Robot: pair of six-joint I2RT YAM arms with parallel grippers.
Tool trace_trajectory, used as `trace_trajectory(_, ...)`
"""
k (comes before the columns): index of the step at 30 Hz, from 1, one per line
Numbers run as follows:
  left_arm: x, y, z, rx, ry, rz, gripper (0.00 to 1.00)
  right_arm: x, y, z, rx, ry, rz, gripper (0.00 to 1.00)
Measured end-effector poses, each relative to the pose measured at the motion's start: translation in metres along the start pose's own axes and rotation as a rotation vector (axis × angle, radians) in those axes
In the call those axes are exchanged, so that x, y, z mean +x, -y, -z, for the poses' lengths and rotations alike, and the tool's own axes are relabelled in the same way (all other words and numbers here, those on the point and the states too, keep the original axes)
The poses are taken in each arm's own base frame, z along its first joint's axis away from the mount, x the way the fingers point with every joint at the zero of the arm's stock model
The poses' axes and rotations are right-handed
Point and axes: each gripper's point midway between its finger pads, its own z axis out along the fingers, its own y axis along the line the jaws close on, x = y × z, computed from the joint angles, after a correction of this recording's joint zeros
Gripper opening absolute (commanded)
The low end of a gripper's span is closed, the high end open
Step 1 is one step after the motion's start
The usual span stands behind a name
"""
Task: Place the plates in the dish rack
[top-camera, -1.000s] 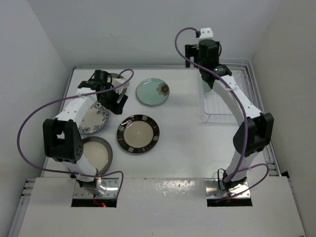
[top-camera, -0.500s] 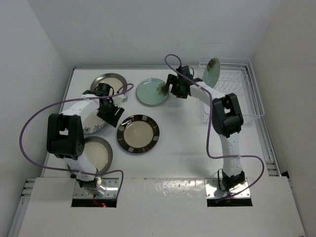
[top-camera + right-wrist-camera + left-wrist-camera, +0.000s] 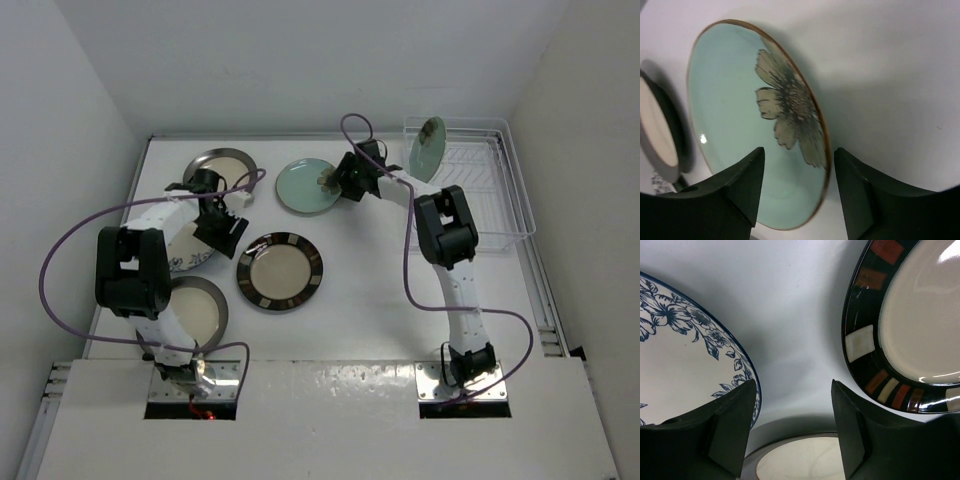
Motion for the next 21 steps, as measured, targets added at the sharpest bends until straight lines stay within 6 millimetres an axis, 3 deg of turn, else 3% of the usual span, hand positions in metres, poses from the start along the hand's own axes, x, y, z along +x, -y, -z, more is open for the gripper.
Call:
trace_trajectory(4, 0.000, 0.000, 0.000, 0.001, 0.000, 0.000, 0.67, 0.000, -0.004, -0.012, -0.043, -0.007, -0.057, 0.30)
trace_trajectory(5, 0.000, 0.000, 0.000, 0.002, -0.001, 0.000, 0.67, 0.001, -0.005, -0.015, -0.059, -0.009, -0.072, 0.18)
trace_trajectory(8, 0.000, 0.000, 0.000, 0.002, -0.001, 0.000, 0.67, 0.001, -0.009, -0.025, -0.103, -0.019, -0.109, 0.00)
trace_trajectory(16, 0.000, 0.001, -0.002, 0.009, -0.001, 0.001, 0.67, -0.002, -0.017, -0.021, -0.172, 0.003, -0.047, 0.00)
trace_trajectory(21, 0.000, 0.002, -0.005, 0.019, -0.007, 0.002, 0.67, -0.017, -0.025, 0.023, -0.185, 0.039, 0.068, 0.00)
